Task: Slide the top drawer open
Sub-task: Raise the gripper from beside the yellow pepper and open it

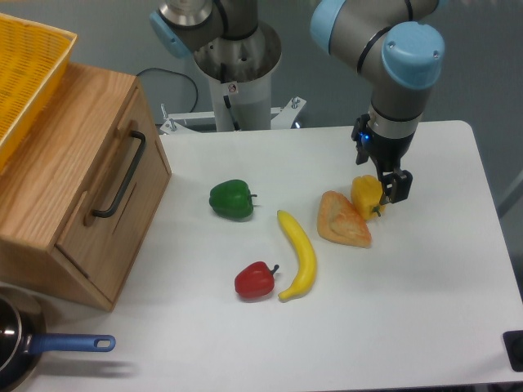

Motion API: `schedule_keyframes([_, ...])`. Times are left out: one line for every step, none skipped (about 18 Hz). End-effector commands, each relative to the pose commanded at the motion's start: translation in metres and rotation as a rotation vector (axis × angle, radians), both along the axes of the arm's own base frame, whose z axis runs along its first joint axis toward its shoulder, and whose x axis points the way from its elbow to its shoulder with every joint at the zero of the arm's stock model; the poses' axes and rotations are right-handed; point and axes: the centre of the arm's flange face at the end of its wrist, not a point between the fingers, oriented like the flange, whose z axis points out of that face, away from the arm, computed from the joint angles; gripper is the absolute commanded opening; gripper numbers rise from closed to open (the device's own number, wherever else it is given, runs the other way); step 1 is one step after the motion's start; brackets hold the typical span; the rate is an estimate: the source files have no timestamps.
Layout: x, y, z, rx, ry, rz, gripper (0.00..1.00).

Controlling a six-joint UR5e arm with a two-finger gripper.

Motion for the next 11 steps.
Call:
schedule_keyframes([-0.0005, -0.0006, 0.0, 0.002, -0.001, 0.006, 1.0])
schedule_keyframes([-0.0003, -0.0002, 0.0, 0.006, -0.004, 0.022, 1.0])
schedule_keyframes([0.0007, 0.0014, 0.001, 0.025, -0.012, 0.056, 1.0])
schedule_keyframes([0.0011, 0.0029, 0.0012, 0.048, -0.026, 0.101, 1.0])
schedule_keyframes([0.0015, 0.0039, 0.0013, 0.059, -0.034, 0.14, 1.0])
schedule_keyframes([0.002, 0.0045, 0.0013, 0.058, -0.036, 0.163, 1.0])
schedule_keyframes([0.0025, 0.0051, 0.0013, 0.057, -0.036, 0.173, 1.0])
schedule_keyframes([0.0025, 0.0051, 0.0013, 0.057, -0.036, 0.177, 1.0])
schedule_keyframes([0.0027, 0.0058, 0.002, 0.056, -0.035, 0.186, 1.0])
schedule_keyframes([0.0024, 0.0059, 0.0028, 0.057, -0.035, 0.201, 1.0])
schedule_keyframes([0.0035, 0.0083, 0.0042, 0.059, -0.035, 0.22, 1.0])
